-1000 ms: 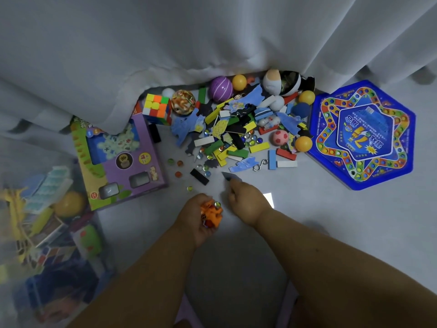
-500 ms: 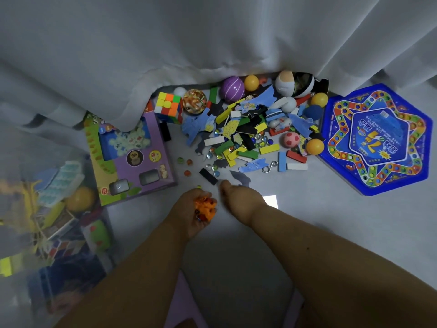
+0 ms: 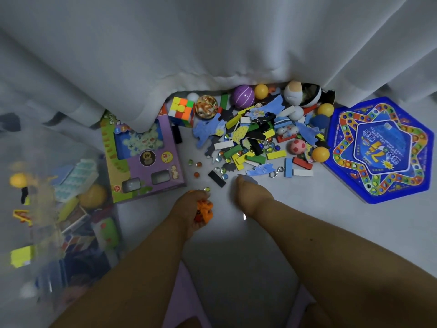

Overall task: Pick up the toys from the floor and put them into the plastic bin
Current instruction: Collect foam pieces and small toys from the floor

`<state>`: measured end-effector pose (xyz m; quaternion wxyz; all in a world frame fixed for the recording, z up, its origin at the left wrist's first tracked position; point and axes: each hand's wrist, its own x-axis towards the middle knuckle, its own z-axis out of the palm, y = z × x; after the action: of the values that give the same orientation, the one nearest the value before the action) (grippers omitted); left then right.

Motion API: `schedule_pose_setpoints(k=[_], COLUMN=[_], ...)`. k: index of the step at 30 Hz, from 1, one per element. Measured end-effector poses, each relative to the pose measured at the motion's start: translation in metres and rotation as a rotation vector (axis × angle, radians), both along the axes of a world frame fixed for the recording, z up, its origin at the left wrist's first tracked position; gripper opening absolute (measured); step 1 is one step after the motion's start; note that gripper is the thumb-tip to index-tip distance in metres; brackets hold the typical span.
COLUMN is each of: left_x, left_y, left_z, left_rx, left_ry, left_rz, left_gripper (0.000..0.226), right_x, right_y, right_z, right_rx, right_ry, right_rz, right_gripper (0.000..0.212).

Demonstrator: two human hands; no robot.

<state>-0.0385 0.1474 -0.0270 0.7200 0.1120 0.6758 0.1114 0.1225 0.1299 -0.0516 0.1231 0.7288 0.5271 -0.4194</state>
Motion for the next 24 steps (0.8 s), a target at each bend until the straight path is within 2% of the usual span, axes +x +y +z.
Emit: schedule_pose_setpoints(k=[3, 4, 6, 7, 9, 13, 19, 24], left_x=[0.000, 0.000, -0.004, -0.006, -0.013, -0.040, -0.120, -0.207], left_y=[0.013, 0.018, 0.030, 0.035, 0.047, 0.070, 0.083, 0.058], left_z=[0.019, 0.026, 0.045, 0.055, 0.080, 0.143, 0.242, 0.285], left_rx=[0.027, 0.041, 0.079, 0.100, 0.142, 0.218, 0.356, 0.322], left_ry=[0.007, 0.013, 0.008, -0.001, -0.007, 0.000, 0.096, 0.319], left_rz=[-0.053, -0.077, -0.138, -0.176, -0.245, -0.326, -0.456, -0.396], left_gripper=[0.006, 0.004, 0.006, 0.009, 0.012, 0.028, 0.016, 0.011], right_x=[0.003, 0.003, -0.001, -0.004, -0.012, -0.040, -0.117, -0.196], right_y=[0.003, 0.004, 0.004, 0.005, 0.007, 0.015, 0.024, 0.019], right_z=[0.020, 0.028, 0.048, 0.056, 0.074, 0.124, 0.193, 0.243], right_rx=[-0.007, -0.037, -0.127, -0.151, -0.175, -0.198, -0.112, -0.194], right_ry=[0.193, 0.312, 0.621, 0.754, 0.976, 1.258, 1.360, 1.411], right_rz=[-0.211, -0.352, -0.764, -0.924, -1.104, -1.123, -0.901, -0.796], right_gripper=[0.033, 0.030, 0.017, 0.019, 0.025, 0.023, 0.027, 0.024])
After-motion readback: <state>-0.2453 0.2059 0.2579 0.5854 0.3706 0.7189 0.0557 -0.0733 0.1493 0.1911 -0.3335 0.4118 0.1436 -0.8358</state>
